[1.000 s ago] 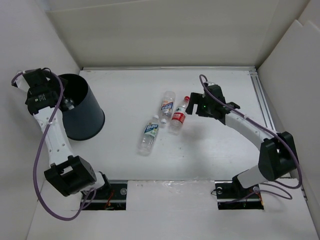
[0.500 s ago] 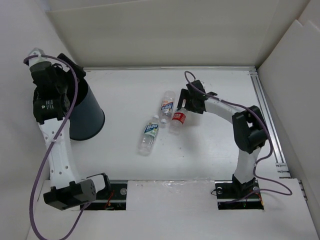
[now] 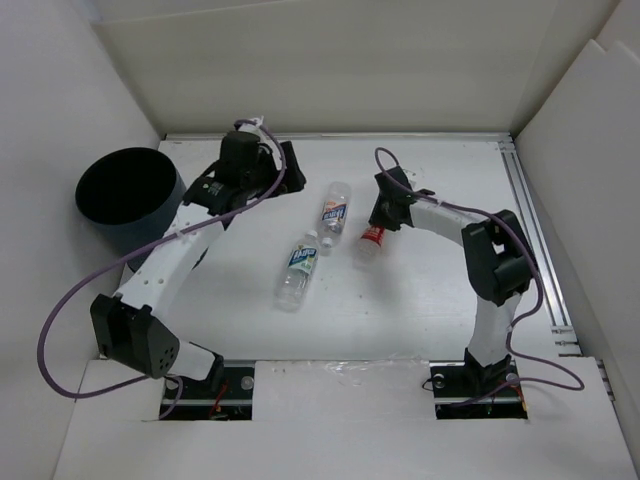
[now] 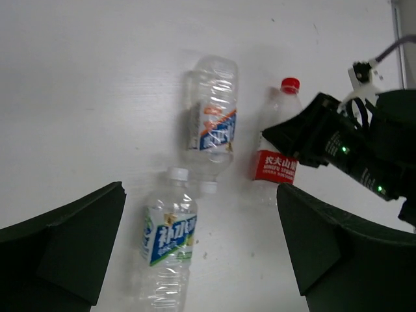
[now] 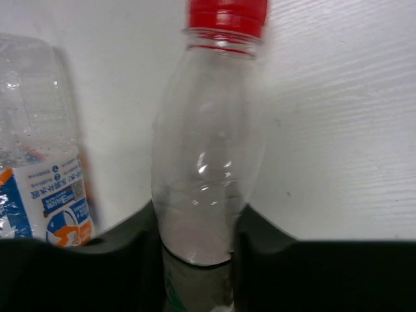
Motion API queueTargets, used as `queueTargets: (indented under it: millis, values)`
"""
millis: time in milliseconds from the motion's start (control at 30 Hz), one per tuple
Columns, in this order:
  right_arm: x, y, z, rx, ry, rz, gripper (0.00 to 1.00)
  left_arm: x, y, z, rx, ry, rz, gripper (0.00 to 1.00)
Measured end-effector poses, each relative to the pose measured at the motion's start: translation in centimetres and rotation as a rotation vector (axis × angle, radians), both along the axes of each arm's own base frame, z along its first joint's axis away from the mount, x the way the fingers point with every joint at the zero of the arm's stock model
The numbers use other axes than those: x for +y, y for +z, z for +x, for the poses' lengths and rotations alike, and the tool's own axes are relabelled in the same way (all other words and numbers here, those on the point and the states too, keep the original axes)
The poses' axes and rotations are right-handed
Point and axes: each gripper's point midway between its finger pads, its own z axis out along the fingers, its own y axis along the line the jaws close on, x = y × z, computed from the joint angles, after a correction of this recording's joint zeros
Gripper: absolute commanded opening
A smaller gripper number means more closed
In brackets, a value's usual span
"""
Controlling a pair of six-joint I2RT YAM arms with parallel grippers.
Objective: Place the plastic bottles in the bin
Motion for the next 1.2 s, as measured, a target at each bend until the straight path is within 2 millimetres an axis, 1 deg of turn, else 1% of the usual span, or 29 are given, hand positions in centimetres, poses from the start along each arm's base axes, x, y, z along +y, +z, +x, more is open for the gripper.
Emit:
queueTargets:
  millis: [67, 133, 167, 233, 300, 333, 400, 433, 533, 633, 733, 867, 933, 1000, 1033, 1067, 1100, 1133, 1200]
  values:
    - [-1.1, 0.1, -0.4, -0.001, -0.021, 0.005, 0.13, -2.3, -1.0, -0.8, 0.014, -0.065, -0.02, 0.99]
    - [-2.7, 0.4, -1.2, 0.006, -0.045, 0.002, 0.12, -4.3, -1.3, -1.7, 0.017, -0.136, -0.053, 0.99]
    - [-3.5, 0.8, -1.6, 0.005, -0.052, 0.005, 0.12, -5.3, -1.3, -2.1, 0.014, -0.172, -0.067, 0.99]
    - [-4.4, 2.3, -2.4, -0.013, -0.045, 0.033, 0.09, -8.0, -1.2, -3.4, 0.005, -0.266, -0.087, 0.99]
    - [-4.6, 5.1, -2.6, -0.07, -0.006, 0.107, 0.05, -11.3, -1.2, -5.1, -0.004, -0.375, -0.101, 0.99]
    - [-4.3, 6.8, -2.6, -0.106, 0.022, 0.156, 0.0, -13.1, -1.3, -6.1, -0.005, -0.433, -0.109, 0.99]
    - [-3.2, 10.7, -2.4, -0.196, 0.097, 0.26, 0.0, -16.0, -2.0, -8.0, 0.007, -0.53, -0.12, 0.99]
    - [-2.7, 12.7, -2.4, -0.246, 0.134, 0.308, 0.0, -17.1, -2.4, -8.7, 0.018, -0.566, -0.122, 0.99]
    - [-1.3, 17.6, -3.2, -0.371, 0.244, 0.431, 0.0, -19.3, -3.3, -9.6, 0.042, -0.621, -0.121, 0.99]
    - [-0.3, 20.9, -5.2, -0.455, 0.335, 0.528, 0.0, -21.1, -3.5, -9.9, 0.046, -0.656, -0.127, 0.99]
    - [0.4, 23.6, -6.8, -0.525, 0.415, 0.594, 0.0, -22.6, -2.2, -10.3, 0.025, -0.691, -0.173, 0.99]
    - [1.6, 27.2, -8.7, -0.601, 0.506, 0.701, 0.01, -23.9, 0.5, -10.5, -0.034, -0.719, -0.248, 0.99]
    - [1.9, 28.9, -9.7, -0.644, 0.539, 0.749, 0.03, -24.5, 1.6, -10.7, -0.051, -0.742, -0.296, 0.71]
    - [2.0, 30.1, -10.3, -0.689, 0.562, 0.78, 0.04, -25.0, 2.6, -11.2, -0.049, -0.765, -0.344, 0.36]
    - [1.9, 30.6, -10.4, -0.71, 0.567, 0.789, 0.21, -25.2, 3.1, -11.2, -0.051, -0.767, -0.363, 0.23]
    - [1.8, 31.1, -10.5, -0.738, 0.569, 0.793, 0.52, -25.3, 3.6, -11.3, -0.05, -0.778, -0.382, 0.07]
    - [1.7, 31.6, -10.5, -0.76, 0.57, 0.796, 0.85, -25.4, 3.9, -11.1, -0.048, -0.777, -0.394, 0.03]
    - [1.5, 31.9, -10.4, -0.775, 0.559, 0.796, 1.0, -25.5, 4.1, -11.1, -0.045, -0.78, -0.4, 0.02]
    - [1.0, 32.2, -10.0, -0.792, 0.531, 0.8, 1.0, -25.5, 4.5, -10.7, -0.052, -0.77, -0.396, 0.0]
